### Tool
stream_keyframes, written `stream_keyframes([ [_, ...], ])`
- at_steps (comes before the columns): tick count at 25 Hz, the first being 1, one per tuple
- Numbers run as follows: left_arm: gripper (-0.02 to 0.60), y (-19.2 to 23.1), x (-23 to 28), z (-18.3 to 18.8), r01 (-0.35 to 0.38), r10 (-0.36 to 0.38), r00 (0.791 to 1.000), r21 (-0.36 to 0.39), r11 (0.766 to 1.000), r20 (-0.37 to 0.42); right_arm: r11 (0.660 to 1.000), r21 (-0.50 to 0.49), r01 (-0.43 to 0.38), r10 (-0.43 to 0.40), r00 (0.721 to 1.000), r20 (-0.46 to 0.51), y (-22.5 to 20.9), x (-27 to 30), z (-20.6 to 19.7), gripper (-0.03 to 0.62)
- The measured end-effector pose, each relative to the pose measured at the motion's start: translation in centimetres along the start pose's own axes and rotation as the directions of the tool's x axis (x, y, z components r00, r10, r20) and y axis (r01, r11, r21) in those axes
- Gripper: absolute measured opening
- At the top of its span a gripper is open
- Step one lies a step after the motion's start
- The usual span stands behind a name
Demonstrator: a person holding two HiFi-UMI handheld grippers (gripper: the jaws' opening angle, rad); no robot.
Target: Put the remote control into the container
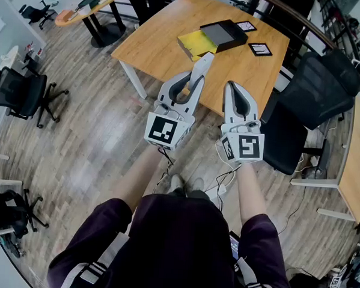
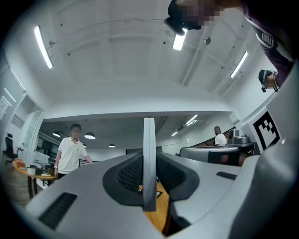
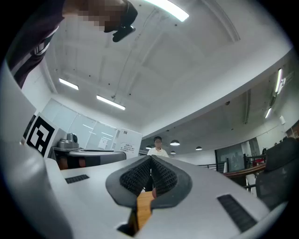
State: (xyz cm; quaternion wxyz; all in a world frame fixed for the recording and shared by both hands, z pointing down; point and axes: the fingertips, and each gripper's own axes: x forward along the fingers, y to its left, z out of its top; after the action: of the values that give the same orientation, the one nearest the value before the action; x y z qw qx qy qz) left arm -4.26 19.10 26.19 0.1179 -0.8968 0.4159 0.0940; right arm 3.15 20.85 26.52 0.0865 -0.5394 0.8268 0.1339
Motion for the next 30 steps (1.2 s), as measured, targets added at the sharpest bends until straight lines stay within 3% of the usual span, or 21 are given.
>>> stream_keyframes([
  [9,0.081,1.4,1.7,-1.8,0.029,-0.030,1.000,-0.001,1.000,-0.009,1.000,-0.015,-0.003,0.003,1.000,-0.002,-0.8,2.4,-1.6,0.018],
  [30,0.081,5.1,14.8,-9.4,0.014,-0.015,0.999,-0.011,1.000,-0.035,1.000,0.011,-0.004,0.005,0.999,-0.034,-11.6,11.4,-9.1,0.018],
])
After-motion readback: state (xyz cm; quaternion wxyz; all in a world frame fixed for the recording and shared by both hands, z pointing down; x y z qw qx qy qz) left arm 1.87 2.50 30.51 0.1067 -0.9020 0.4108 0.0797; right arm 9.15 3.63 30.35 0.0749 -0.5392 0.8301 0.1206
